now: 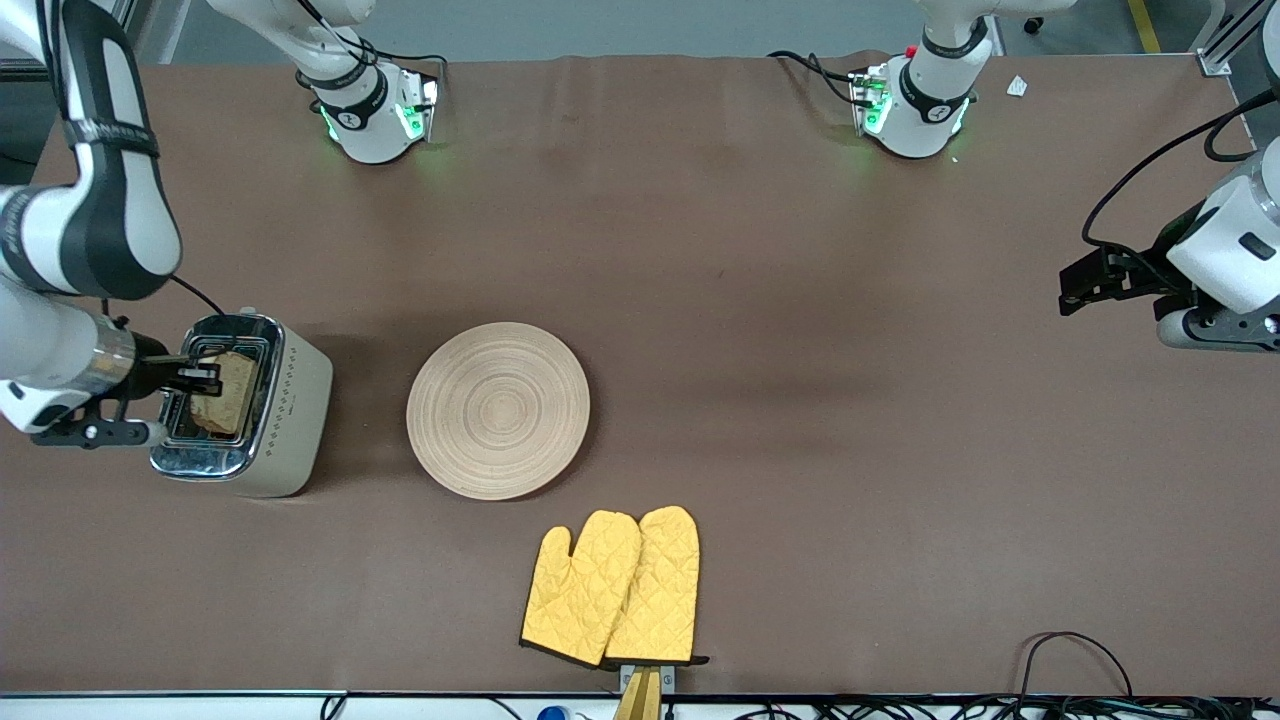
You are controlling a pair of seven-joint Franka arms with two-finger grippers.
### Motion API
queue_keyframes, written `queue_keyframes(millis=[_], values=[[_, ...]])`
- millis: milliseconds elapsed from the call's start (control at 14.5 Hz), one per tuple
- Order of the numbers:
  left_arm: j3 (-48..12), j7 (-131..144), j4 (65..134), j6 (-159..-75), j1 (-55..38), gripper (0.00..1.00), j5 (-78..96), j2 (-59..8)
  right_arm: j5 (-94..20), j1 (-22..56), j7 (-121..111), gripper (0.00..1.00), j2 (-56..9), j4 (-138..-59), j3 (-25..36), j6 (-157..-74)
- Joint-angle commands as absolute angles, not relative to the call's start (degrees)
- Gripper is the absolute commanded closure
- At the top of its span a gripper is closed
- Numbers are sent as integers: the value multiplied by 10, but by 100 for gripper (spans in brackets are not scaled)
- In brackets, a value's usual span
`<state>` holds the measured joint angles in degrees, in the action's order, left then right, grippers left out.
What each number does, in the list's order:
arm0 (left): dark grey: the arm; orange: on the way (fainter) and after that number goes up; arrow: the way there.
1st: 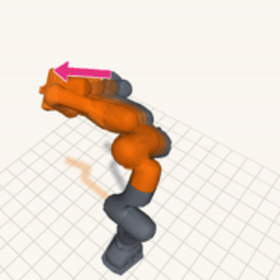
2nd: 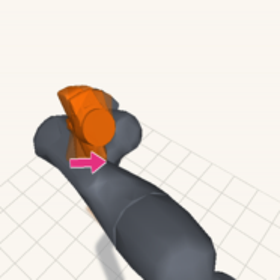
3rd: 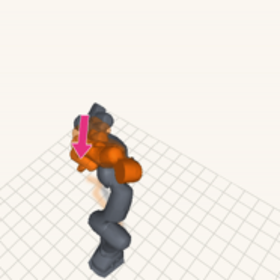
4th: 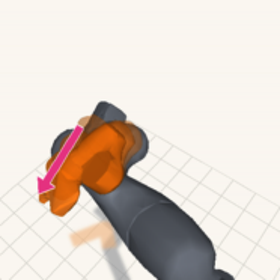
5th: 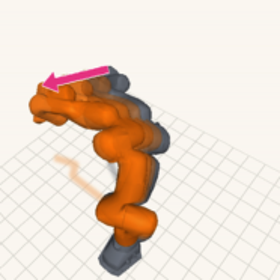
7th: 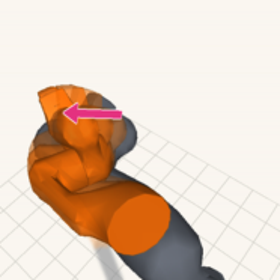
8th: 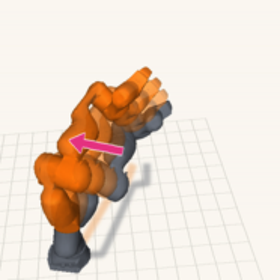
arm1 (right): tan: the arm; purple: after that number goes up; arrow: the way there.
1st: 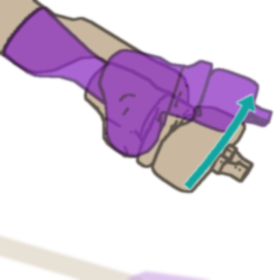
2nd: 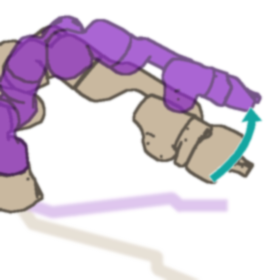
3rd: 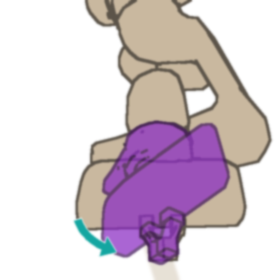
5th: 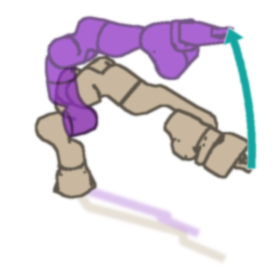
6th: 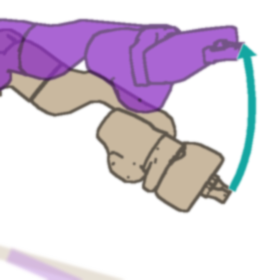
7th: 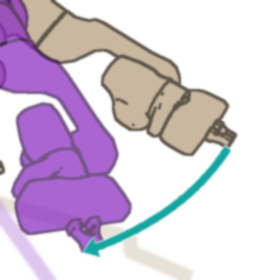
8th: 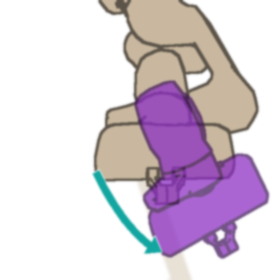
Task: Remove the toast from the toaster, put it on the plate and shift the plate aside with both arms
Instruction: 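Grasp the bread slice and lift it out of the toaster, then carry the bread slice with the right gripper over the wooden plate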
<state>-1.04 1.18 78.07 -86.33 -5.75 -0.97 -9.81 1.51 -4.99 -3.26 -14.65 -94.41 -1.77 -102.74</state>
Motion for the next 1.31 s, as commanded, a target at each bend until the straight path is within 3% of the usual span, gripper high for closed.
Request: queue_keyframes(millis=[0, 206, 413, 826, 1101, 1239], values=[[-9, 6, 778, -859, -58, 0, -8, -92, 4, -37, -31, 100, -106, -881, -19, -928], [-9, 6, 778, -859, -58, 0, -8, -92, -54, -19, 27, 100, -96, -860, -19, -888], [-9, 6, 778, -859, -58, 0, -8, -92, -84, 39, 117, 100, -98, -874, -19, -913], [-9, 5, 778, -859, -57, 0, -9, -92, -147, 130, 200, 100, -122, -976, -19, -1100], [-9, 5, 778, -859, -57, 0, -9, -92, -211, 170, 200, 100, -142, -1084, -20, -1292], [-9, 5, 778, -859, -57, 0, -9, -92, -232, 201, 199, 100, -164, -1099, -19, -1350]])
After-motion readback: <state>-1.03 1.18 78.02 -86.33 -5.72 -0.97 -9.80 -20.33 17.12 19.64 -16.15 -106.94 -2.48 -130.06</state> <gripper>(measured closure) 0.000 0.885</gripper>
